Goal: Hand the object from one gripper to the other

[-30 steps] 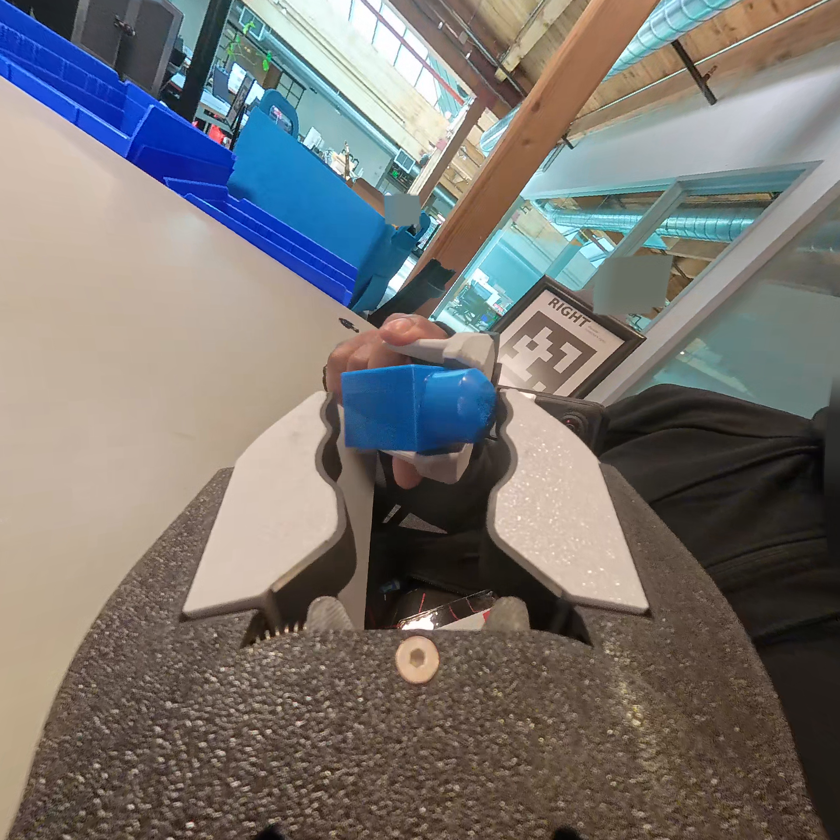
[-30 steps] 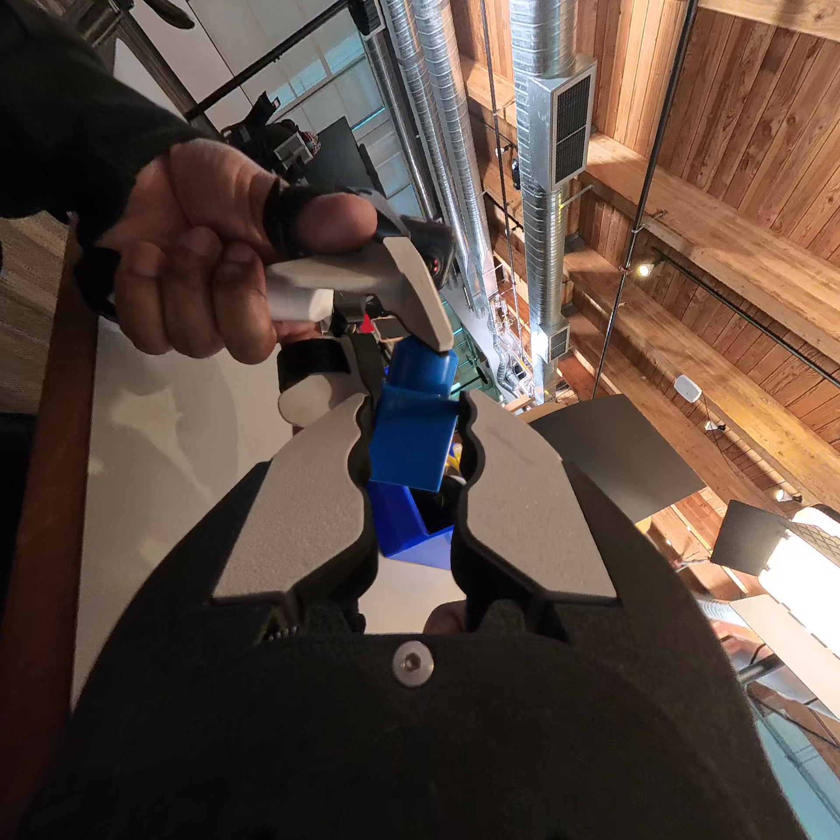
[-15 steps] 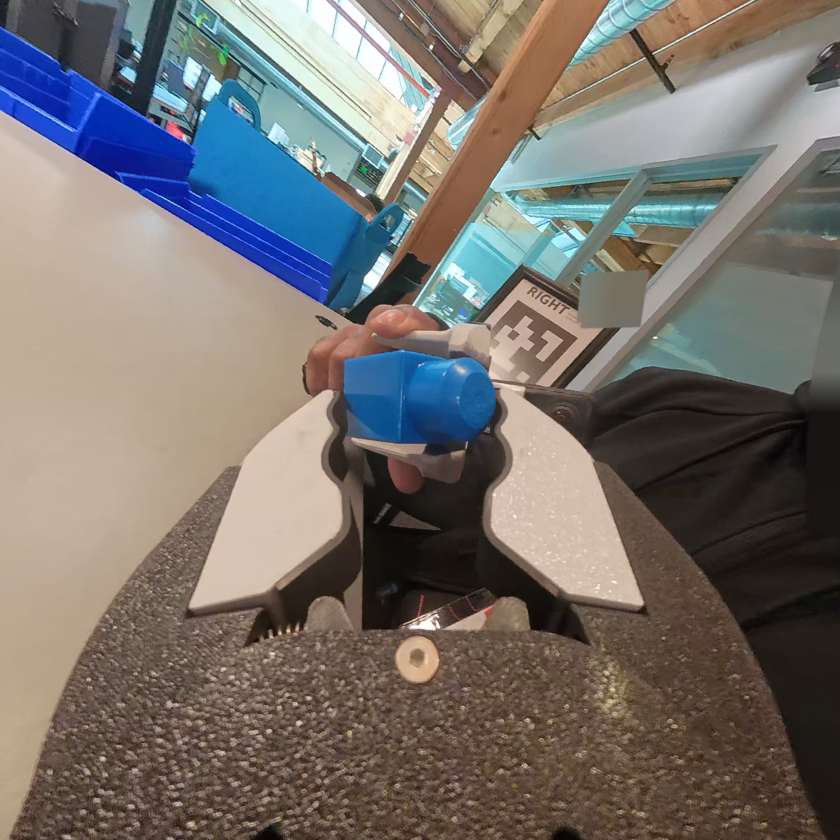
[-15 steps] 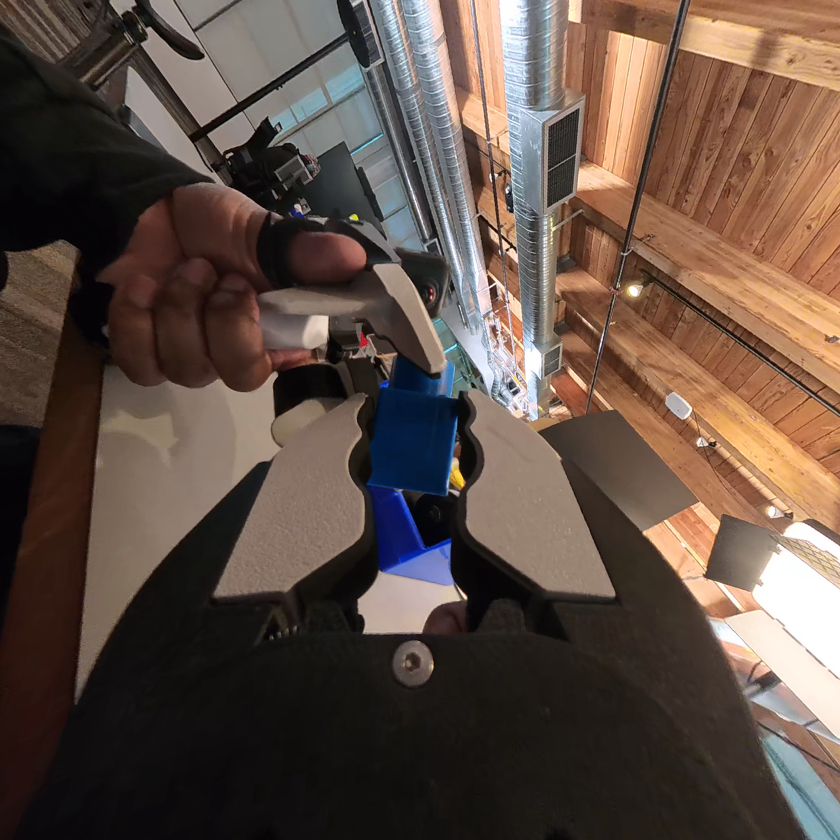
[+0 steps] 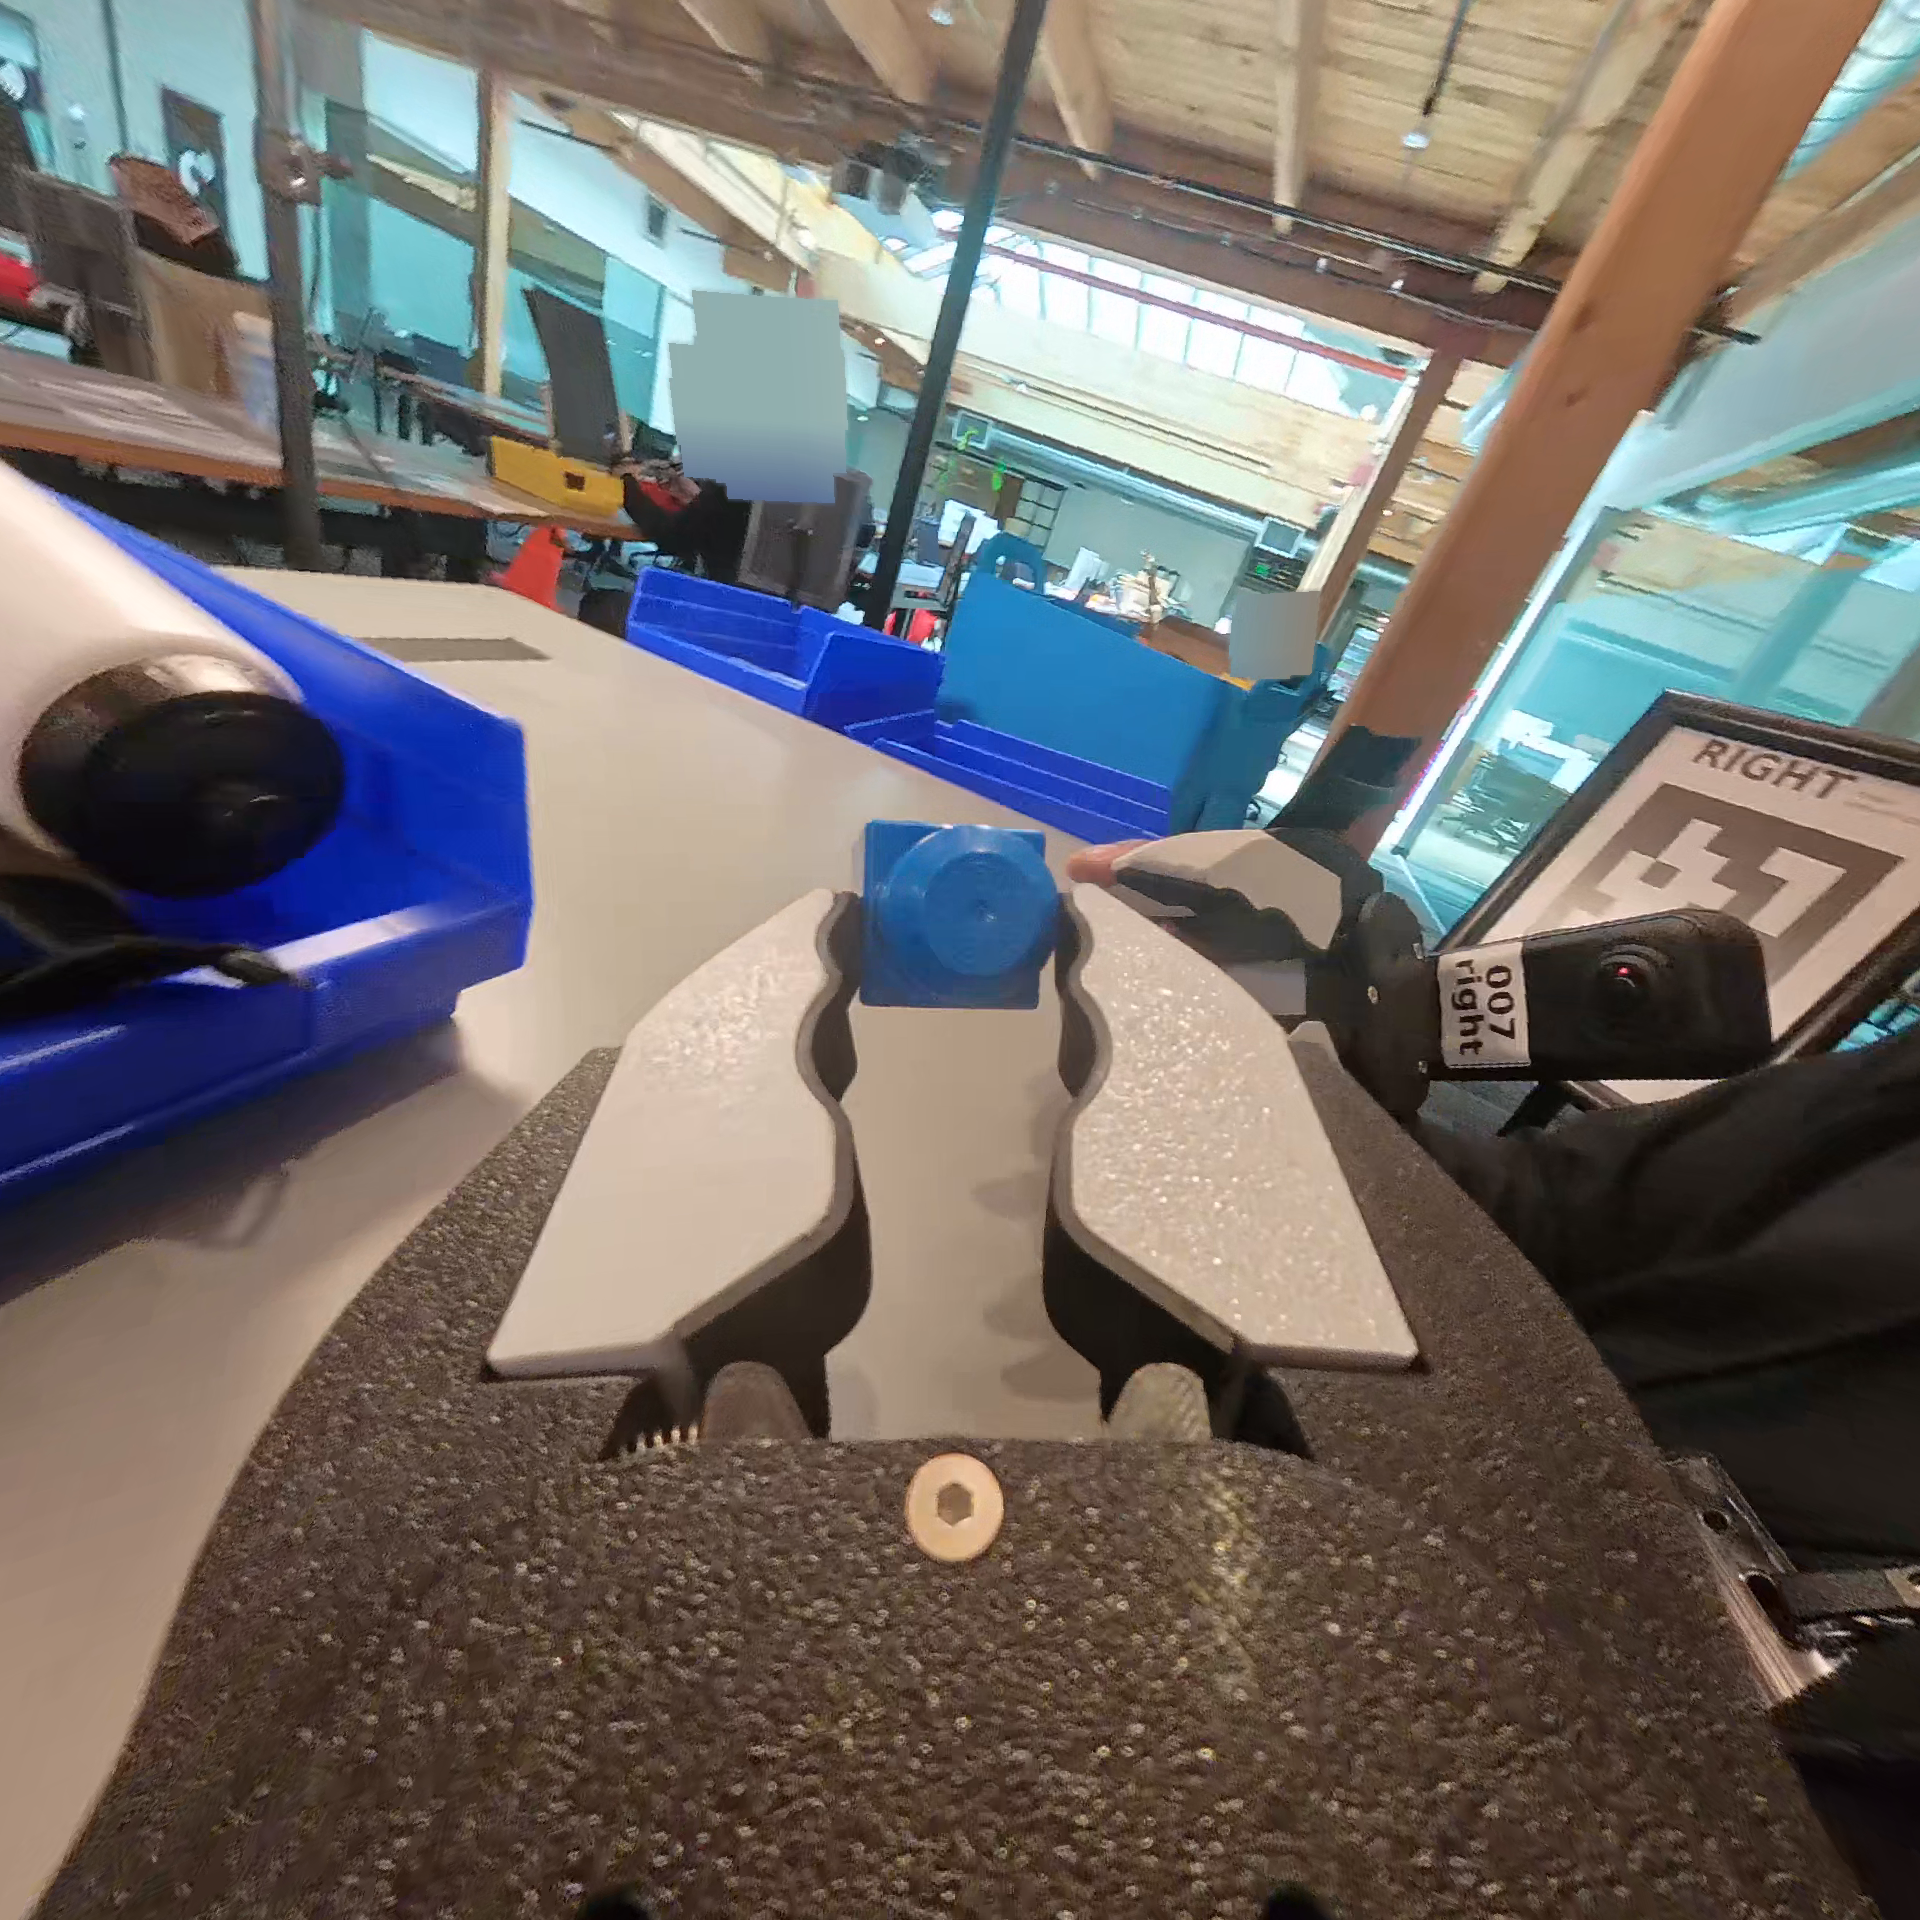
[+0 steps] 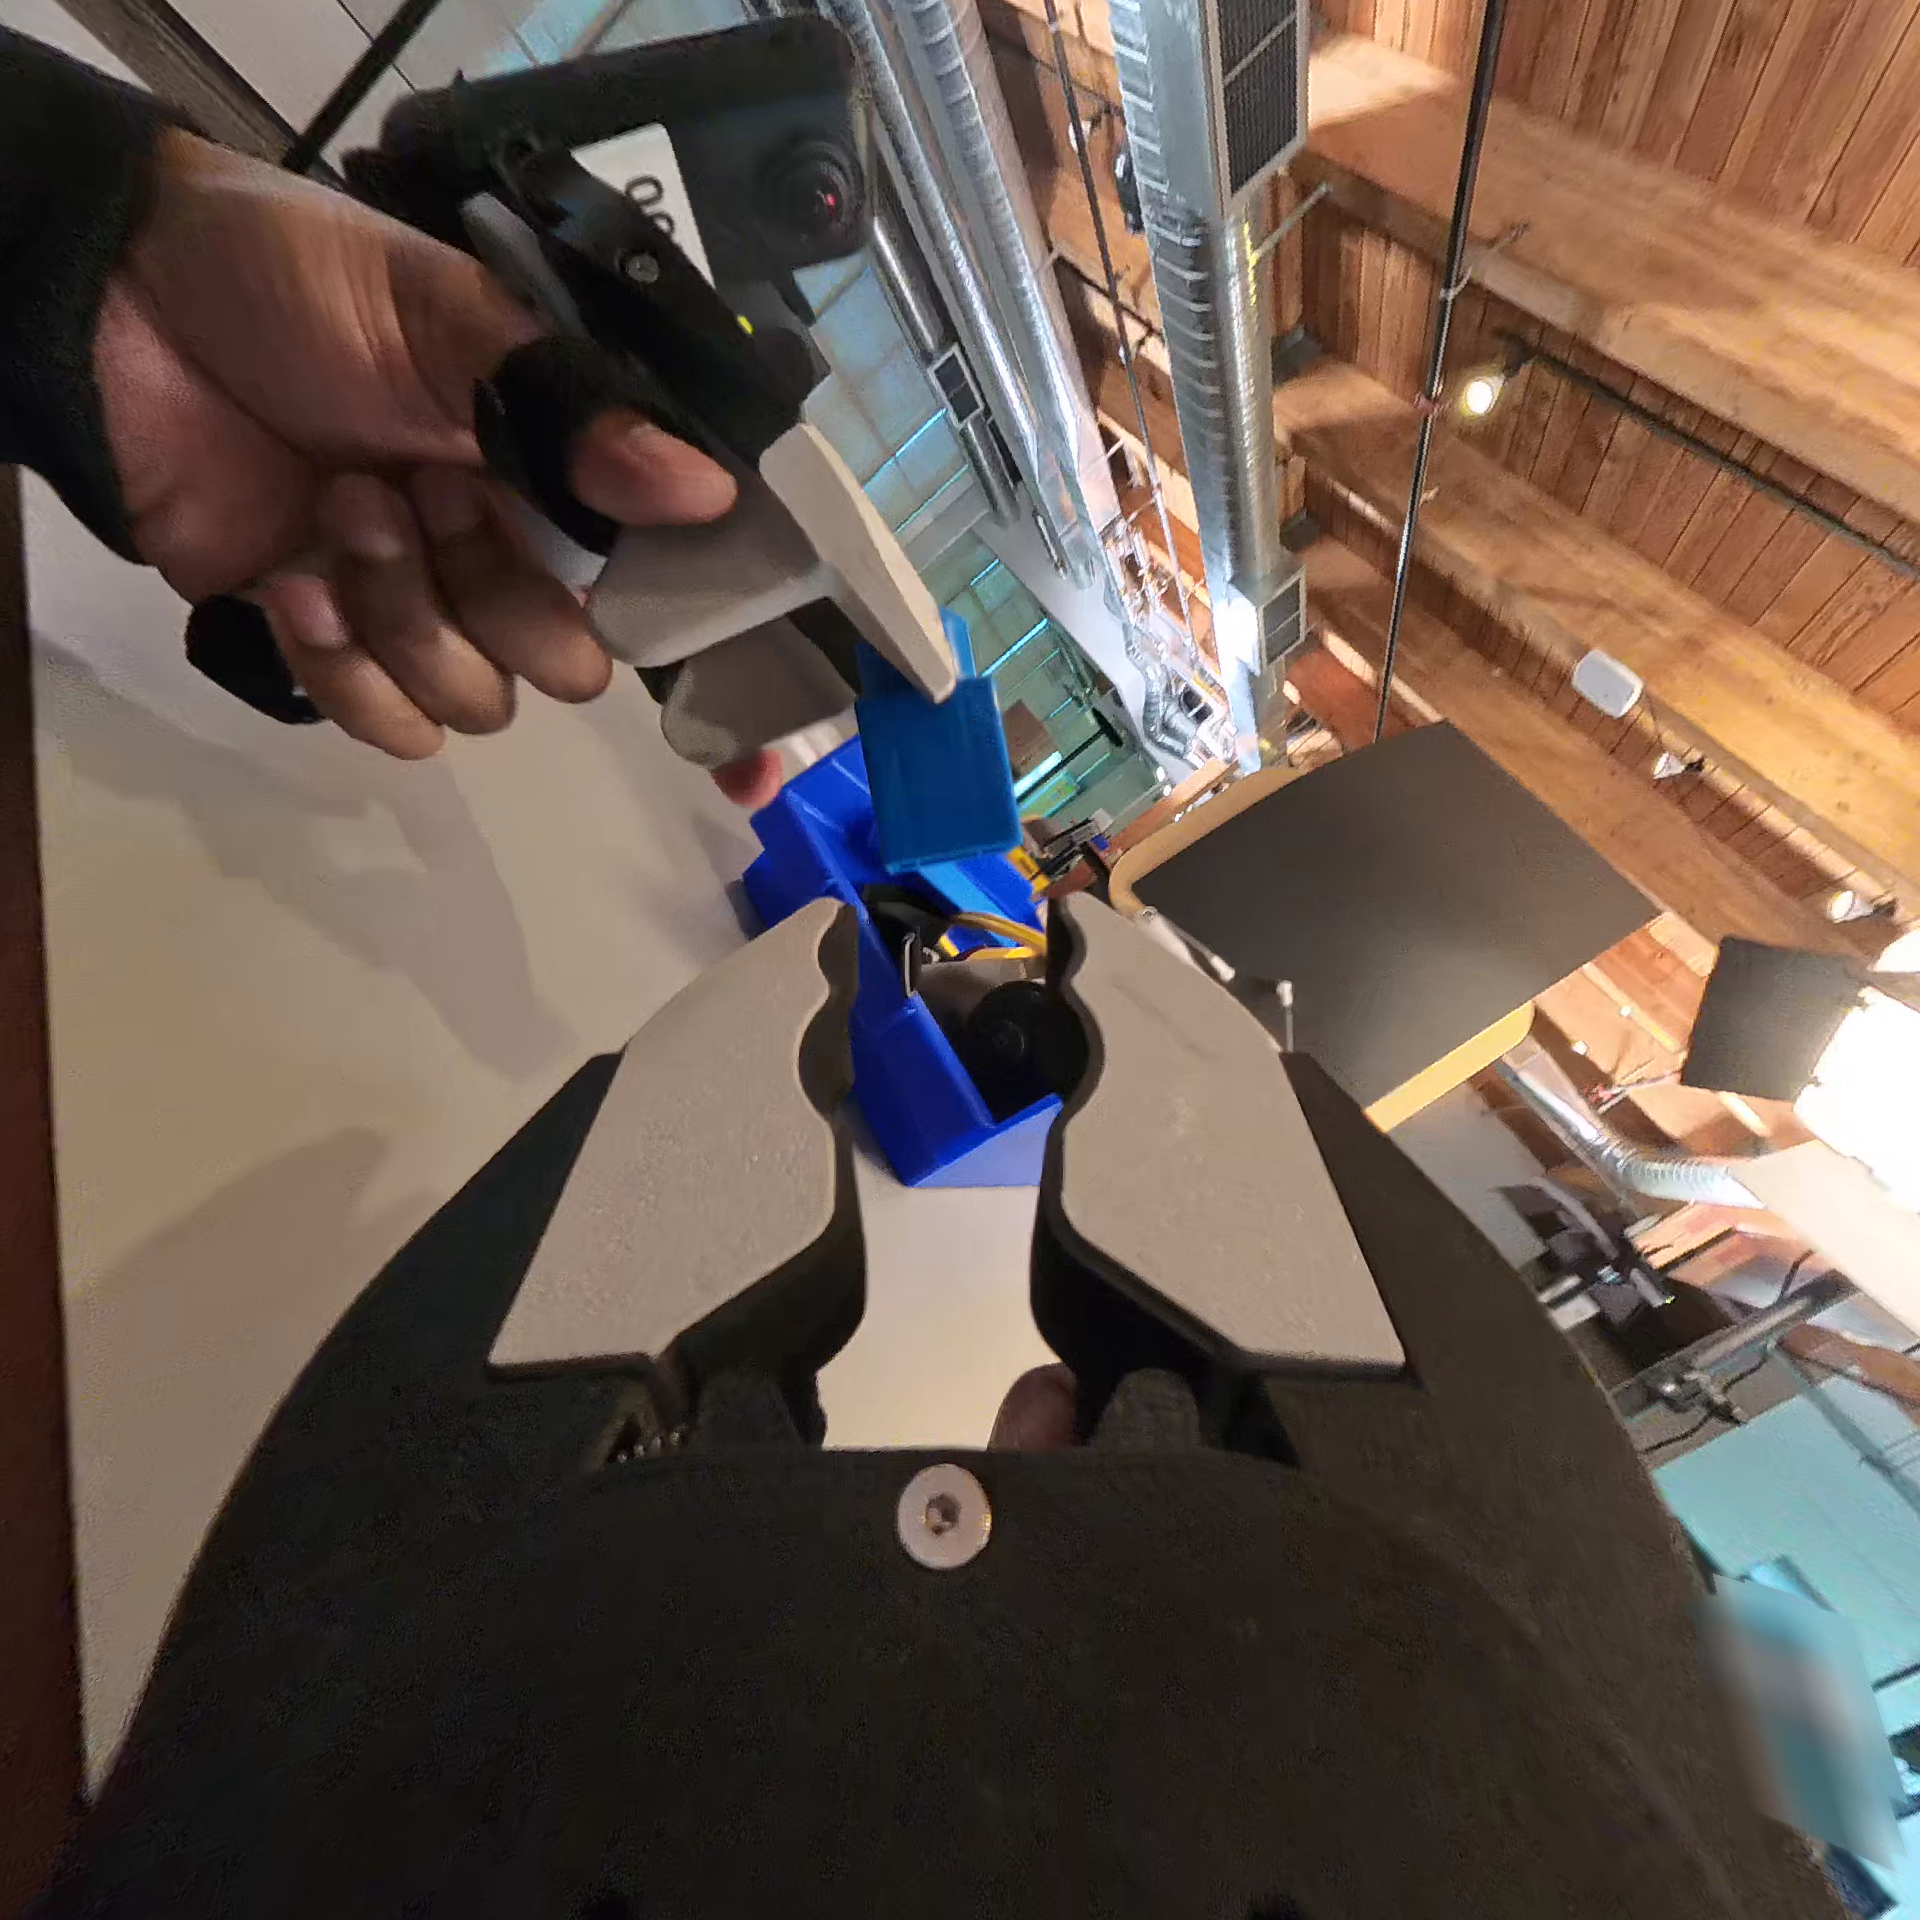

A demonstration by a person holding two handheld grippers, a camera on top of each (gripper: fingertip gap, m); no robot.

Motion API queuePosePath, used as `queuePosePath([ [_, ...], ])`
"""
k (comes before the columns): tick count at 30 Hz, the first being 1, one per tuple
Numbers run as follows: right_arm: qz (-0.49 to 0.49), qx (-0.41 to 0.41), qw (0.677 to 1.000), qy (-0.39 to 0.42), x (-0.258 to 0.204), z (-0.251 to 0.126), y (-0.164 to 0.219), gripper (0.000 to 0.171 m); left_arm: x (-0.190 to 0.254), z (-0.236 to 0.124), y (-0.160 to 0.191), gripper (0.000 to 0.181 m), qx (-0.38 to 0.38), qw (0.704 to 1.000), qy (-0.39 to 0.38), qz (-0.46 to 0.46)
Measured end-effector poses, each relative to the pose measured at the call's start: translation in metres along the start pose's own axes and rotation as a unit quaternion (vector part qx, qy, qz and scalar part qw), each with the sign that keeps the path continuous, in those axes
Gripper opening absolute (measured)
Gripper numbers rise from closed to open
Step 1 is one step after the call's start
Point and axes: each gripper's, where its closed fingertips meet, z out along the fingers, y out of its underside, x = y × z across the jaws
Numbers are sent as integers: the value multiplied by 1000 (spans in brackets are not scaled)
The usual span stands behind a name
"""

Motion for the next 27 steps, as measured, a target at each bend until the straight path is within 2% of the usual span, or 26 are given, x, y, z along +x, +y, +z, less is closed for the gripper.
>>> queuePosePath([
  [7,38,-85,995,-34,-13,12,32,34,-41,-5,7,36,-7,996,-92,10],
  [12,120,-132,982,-60,-9,15,51,32,-75,-29,-22,37,12,979,-188,80],
  [15,188,-135,970,-78,-3,16,54,32,-97,-36,-37,37,-4,964,-226,137],
  [20,250,-146,951,-113,13,18,64,32,-138,-29,-40,37,-107,931,-259,232],
  [23,268,-154,943,-126,30,21,74,32,-154,-26,-40,36,-168,904,-269,287],
  [27,353,-123,915,-153,49,32,76,32,-173,-24,-38,37,-244,860,-273,355],
])
